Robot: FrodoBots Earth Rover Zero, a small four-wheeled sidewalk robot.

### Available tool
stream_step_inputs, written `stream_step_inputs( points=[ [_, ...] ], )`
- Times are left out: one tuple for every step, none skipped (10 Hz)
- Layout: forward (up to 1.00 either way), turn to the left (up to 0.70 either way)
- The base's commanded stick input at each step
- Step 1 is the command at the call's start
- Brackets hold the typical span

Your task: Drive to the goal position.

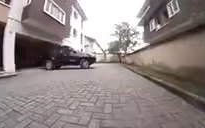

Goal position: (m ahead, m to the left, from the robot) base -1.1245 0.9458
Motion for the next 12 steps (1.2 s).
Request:
stream_step_inputs(
  points=[
    [0.4,0.0],
    [0.7,-0.01],
    [0.7,-0.05],
    [0.7,-0.1],
    [0.7,-0.15],
    [0.7,-0.2],
    [0.7,-0.18],
    [0.7,-0.12],
    [0.7,-0.05],
    [0.7,0.0],
    [0.7,0.0],
    [0.7,0.0]
  ],
)
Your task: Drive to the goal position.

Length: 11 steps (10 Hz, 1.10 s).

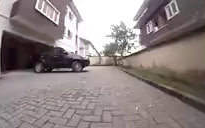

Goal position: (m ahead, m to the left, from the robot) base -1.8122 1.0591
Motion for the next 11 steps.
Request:
stream_step_inputs(
  points=[
    [0.7,0.0],
    [0.7,0.0],
    [0.7,0.0],
    [0.7,0.0],
    [0.7,0.0],
    [0.7,0.0],
    [0.7,0.0],
    [0.7,0.0],
    [0.7,0.0],
    [0.7,0.0],
    [0.7,0.0]
  ],
)
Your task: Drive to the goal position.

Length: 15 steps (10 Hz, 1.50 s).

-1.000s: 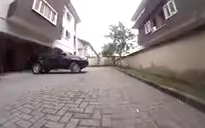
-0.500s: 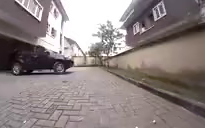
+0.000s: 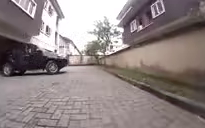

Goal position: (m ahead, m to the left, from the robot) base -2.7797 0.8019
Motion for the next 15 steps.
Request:
stream_step_inputs(
  points=[
    [0.7,0.0],
    [0.7,0.0],
    [0.7,0.0],
    [0.7,0.0],
    [0.7,0.0],
    [0.7,0.0],
    [0.7,0.0],
    [0.7,0.0],
    [0.7,0.0],
    [0.7,0.0],
    [0.7,0.0],
    [0.7,0.0],
    [0.7,0.0],
    [0.7,0.0],
    [0.7,0.0]
  ],
)
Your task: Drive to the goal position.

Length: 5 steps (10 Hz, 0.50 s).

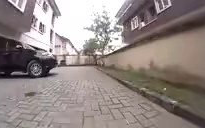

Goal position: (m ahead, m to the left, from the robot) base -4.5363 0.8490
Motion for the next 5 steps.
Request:
stream_step_inputs(
  points=[
    [0.7,0.0],
    [0.7,0.0],
    [0.7,0.0],
    [0.7,0.0],
    [0.7,0.0]
  ],
)
